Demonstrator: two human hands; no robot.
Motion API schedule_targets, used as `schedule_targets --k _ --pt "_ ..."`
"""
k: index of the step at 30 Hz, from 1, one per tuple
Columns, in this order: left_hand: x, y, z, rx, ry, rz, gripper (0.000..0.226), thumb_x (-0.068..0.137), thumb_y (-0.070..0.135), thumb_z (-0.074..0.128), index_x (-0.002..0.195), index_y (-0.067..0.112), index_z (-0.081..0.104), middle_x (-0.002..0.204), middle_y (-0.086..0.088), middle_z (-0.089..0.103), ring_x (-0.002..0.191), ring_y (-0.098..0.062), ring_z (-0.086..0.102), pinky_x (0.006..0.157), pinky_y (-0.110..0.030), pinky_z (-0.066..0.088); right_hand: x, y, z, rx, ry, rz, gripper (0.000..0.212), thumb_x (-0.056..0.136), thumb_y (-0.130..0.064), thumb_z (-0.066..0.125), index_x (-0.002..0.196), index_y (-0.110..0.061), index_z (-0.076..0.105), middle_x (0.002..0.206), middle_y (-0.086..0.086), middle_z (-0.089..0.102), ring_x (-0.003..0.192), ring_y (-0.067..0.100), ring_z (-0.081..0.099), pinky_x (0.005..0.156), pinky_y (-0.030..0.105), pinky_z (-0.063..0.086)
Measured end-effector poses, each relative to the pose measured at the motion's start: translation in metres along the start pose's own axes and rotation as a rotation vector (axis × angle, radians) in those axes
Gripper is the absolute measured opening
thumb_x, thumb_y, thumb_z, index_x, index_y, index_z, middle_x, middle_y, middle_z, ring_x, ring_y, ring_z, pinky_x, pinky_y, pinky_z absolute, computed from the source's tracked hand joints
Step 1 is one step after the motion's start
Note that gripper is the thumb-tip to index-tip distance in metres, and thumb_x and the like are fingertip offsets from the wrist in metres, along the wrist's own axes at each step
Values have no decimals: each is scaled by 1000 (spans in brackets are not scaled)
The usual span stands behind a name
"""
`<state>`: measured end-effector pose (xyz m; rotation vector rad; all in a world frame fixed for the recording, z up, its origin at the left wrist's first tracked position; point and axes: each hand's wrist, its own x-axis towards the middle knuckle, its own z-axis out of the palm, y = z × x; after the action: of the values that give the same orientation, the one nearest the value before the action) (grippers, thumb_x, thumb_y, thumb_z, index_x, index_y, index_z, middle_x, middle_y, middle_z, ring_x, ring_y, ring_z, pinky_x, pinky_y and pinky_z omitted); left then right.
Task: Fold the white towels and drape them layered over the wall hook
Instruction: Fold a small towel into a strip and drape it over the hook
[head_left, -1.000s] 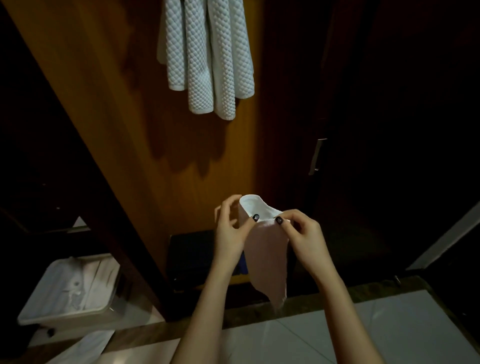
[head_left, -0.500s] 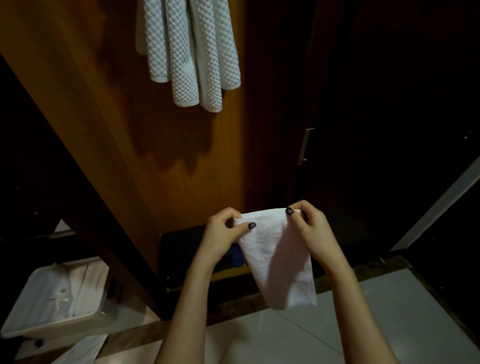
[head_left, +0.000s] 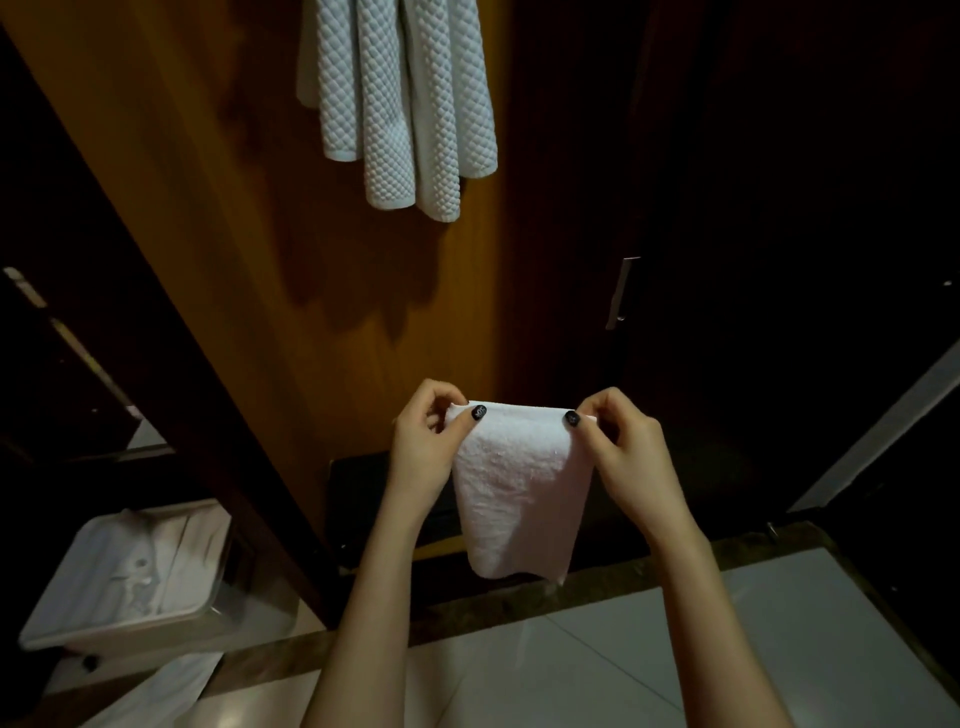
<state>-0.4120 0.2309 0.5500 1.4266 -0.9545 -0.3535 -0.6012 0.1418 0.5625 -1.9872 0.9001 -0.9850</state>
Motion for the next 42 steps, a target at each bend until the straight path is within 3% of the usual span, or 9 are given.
schedule_targets --k 5,9,14,20,24,29,33,39,42 --pt "-5 3 -11 16 -85 -100 31 85 11 73 97 39 64 104 12 63 100 -8 59 86 -21 48 -6 -5 10 -26 77 -36 9 96 -17 60 89 -21 58 70 -6 59 61 14 56 48 21 39" --pt "-9 8 -16 56 -191 -79 26 79 10 78 78 35 71 85 13 67 79 3 61 67 -10 45 -8 -6 8 -17 76 -50 8 94 -15 63 88 -20 60 72 -6 62 63 10 58 50 20 40" --pt "-12 10 -14 269 14 -5 19 77 12 79 70 26 68 77 6 63 69 -3 56 59 -10 39 -8 -8 3 -111 -82 32 17 91 -20 67 102 -33 63 90 -21 61 86 -12 57 67 4 44" --pt "-20 13 1 409 102 -87 11 84 22 73 74 23 68 72 9 65 65 -7 60 52 -23 45 -16 -7 12 -128 -16 59 11 94 -17 61 88 -25 55 75 -7 60 64 1 58 48 15 42" --pt "-22 11 11 168 94 -224 10 87 10 70 79 17 67 66 3 69 59 -5 67 52 -14 49 -17 -13 13 -29 -33 18 24 91 -13 62 105 -32 63 81 -13 64 77 -2 63 60 17 52" --pt "-20 15 15 -119 58 -289 19 86 1 70 102 10 70 92 -4 74 84 -9 72 68 -17 54 -16 -19 9 117 -168 31 26 90 -8 65 99 -32 71 89 -16 71 85 1 68 69 15 53" --pt "-18 22 11 -282 -37 -236 22 85 5 71 106 11 70 96 -3 75 92 -14 72 73 -19 55 -11 -25 1 290 -337 145 35 85 -4 72 111 -28 67 102 -8 74 99 3 69 81 17 55" --pt "-19 28 7 -344 -146 -170 21 82 17 72 103 19 68 100 2 74 94 -14 71 73 -18 53 -1 -40 2 -22 -159 4 11 89 -12 69 94 -21 73 83 -10 71 82 -2 67 72 18 54" --pt "-18 29 4 -355 -164 -119 18 84 6 70 97 18 64 96 2 72 93 -17 70 75 -22 54 4 -46 5 -86 -144 -63 7 89 -16 69 94 -17 73 85 -11 68 85 -5 63 73 18 53"
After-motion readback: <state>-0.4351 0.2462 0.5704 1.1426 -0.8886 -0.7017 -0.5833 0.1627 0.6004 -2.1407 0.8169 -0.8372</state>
